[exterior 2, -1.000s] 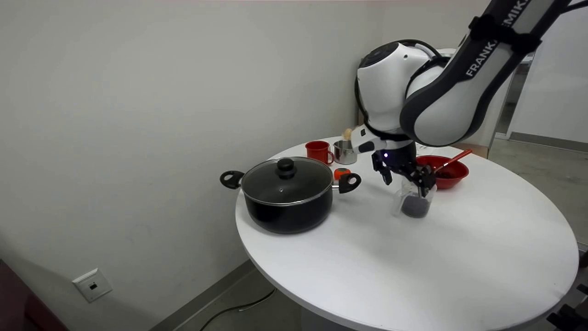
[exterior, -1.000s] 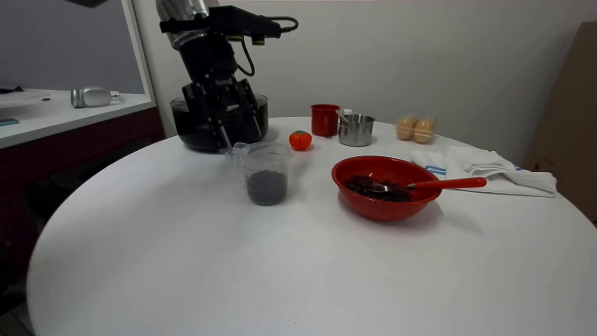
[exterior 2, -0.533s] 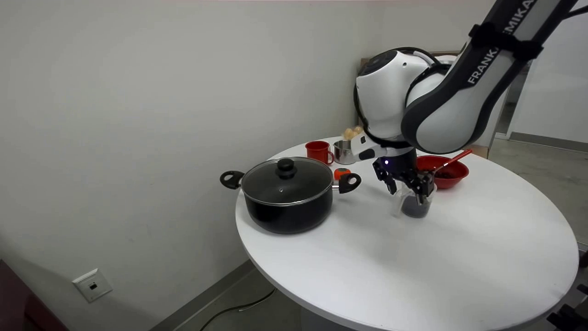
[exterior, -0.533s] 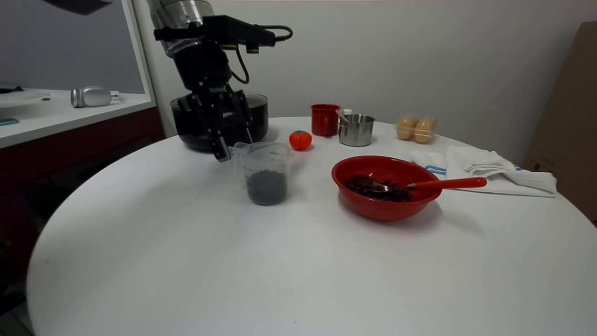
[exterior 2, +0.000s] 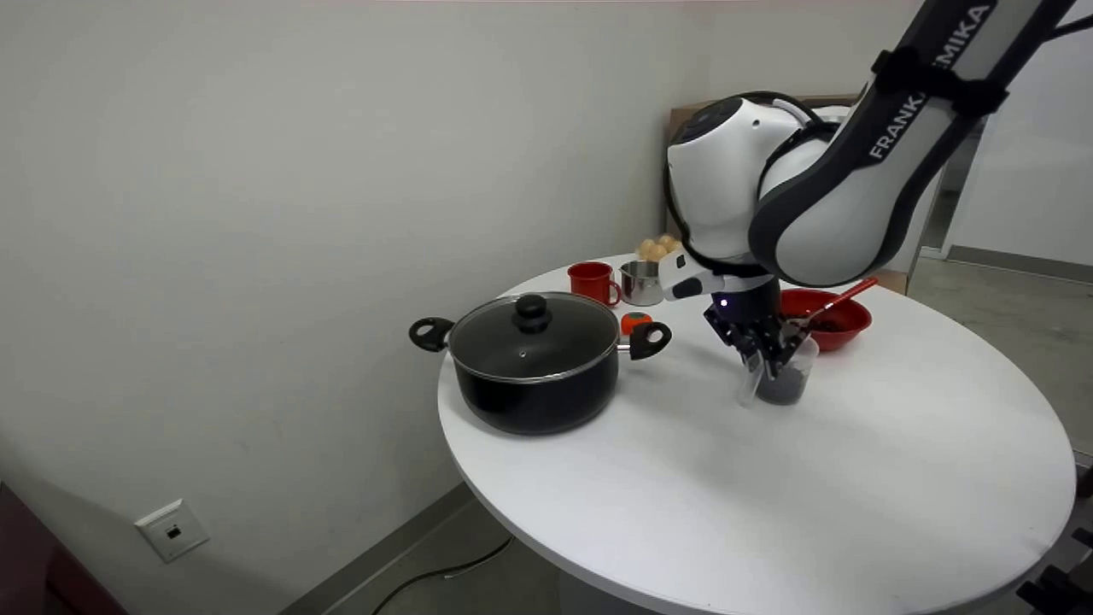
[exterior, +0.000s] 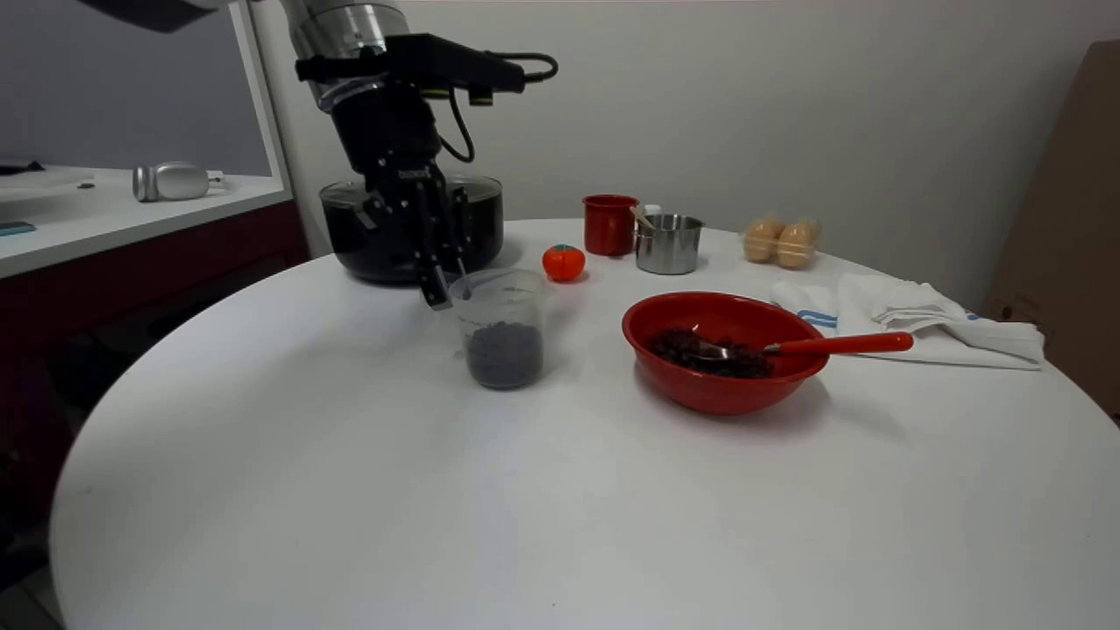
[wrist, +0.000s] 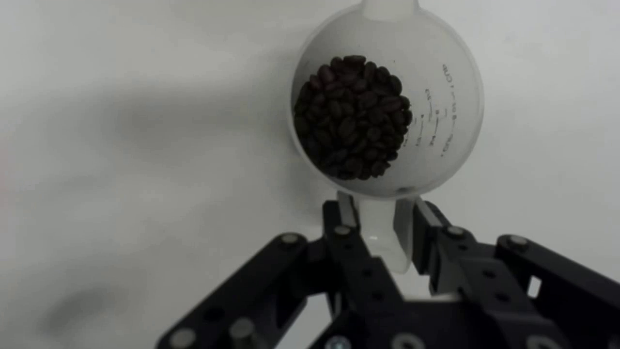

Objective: Pour all the beans in the jar into the red bowl

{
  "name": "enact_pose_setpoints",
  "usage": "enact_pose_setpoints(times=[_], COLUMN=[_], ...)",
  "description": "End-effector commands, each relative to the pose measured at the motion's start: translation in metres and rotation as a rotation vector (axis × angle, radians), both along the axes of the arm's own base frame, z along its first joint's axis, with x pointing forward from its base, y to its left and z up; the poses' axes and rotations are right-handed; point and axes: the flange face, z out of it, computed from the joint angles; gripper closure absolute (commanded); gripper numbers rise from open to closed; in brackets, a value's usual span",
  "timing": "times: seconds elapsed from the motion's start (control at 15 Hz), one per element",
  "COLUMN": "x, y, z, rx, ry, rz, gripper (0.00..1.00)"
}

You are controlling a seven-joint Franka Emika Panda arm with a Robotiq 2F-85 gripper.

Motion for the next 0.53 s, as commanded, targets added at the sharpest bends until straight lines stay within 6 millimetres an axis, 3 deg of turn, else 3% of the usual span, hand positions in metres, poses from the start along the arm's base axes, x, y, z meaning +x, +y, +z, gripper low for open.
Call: enact_pose_setpoints(times=[0.0, 0.27, 0.47], x=[0.005, 0.023, 0.043], y=[-0.019, -0.069, -0.107], z=[0.009, 0.023, 0.047], rx=[0.000, 0.002, -0.003], ry=[0.008, 0.023, 0.065], rz=[-0.064, -0.196, -0.255], gripper=[0.93, 0.93, 0.93])
